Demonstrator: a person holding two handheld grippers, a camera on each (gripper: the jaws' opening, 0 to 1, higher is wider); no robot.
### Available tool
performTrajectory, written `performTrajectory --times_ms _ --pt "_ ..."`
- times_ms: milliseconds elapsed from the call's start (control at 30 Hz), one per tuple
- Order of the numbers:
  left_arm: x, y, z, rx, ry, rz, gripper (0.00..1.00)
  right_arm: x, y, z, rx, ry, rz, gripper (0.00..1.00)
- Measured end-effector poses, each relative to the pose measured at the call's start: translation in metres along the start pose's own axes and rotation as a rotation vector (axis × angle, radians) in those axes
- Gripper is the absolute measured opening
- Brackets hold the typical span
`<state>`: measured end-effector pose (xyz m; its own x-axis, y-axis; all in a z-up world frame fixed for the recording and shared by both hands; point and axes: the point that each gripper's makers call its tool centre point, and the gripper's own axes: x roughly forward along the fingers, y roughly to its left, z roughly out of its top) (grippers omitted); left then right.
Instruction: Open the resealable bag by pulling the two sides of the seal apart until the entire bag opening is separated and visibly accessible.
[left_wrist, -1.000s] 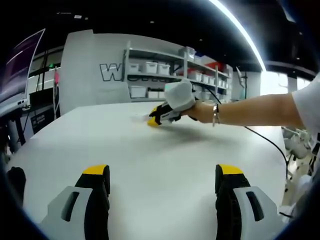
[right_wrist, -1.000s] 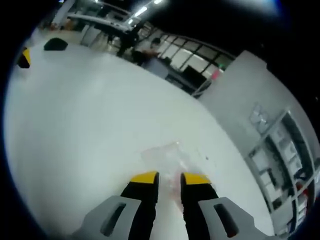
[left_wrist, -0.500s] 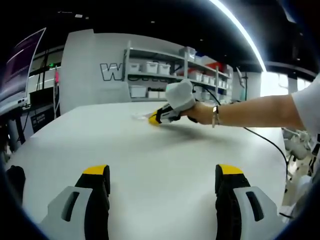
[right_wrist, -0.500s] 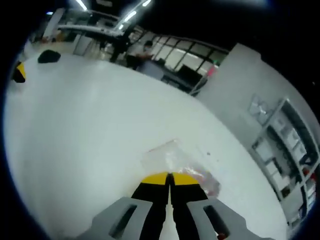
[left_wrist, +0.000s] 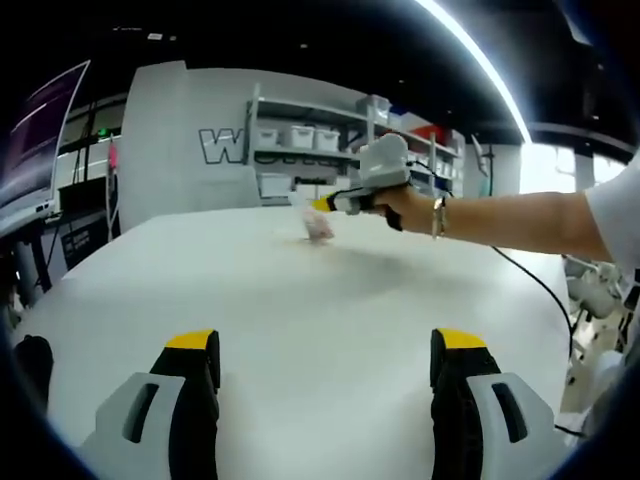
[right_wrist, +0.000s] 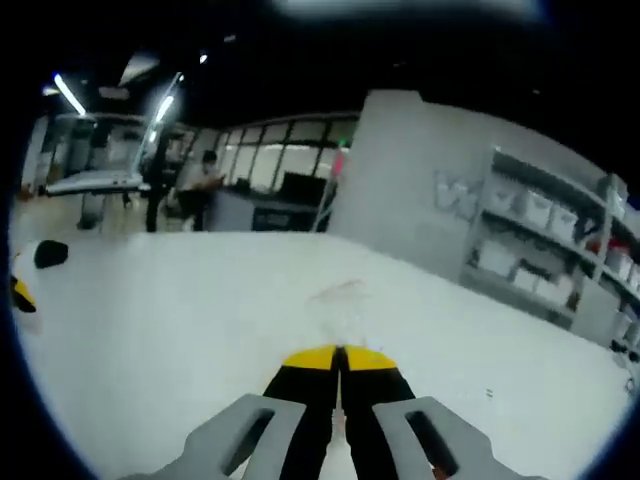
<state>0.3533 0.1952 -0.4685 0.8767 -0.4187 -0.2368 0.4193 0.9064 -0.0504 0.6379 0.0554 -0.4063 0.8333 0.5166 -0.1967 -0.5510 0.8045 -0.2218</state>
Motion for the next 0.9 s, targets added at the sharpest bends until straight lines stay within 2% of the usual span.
performTrajectory --times_ms 300,900 --pt "-0.006 -0.011 0.007 0.018 -0.011 -0.005 0.85 -0.02 -0.014 0.006 0.02 -0.022 -0.024 0.0" --pt "-0.012 -0.022 0.014 0.044 -0.014 -0.013 0.84 -0.04 -0.019 0.022 0.047 -0.055 -0.041 0.0"
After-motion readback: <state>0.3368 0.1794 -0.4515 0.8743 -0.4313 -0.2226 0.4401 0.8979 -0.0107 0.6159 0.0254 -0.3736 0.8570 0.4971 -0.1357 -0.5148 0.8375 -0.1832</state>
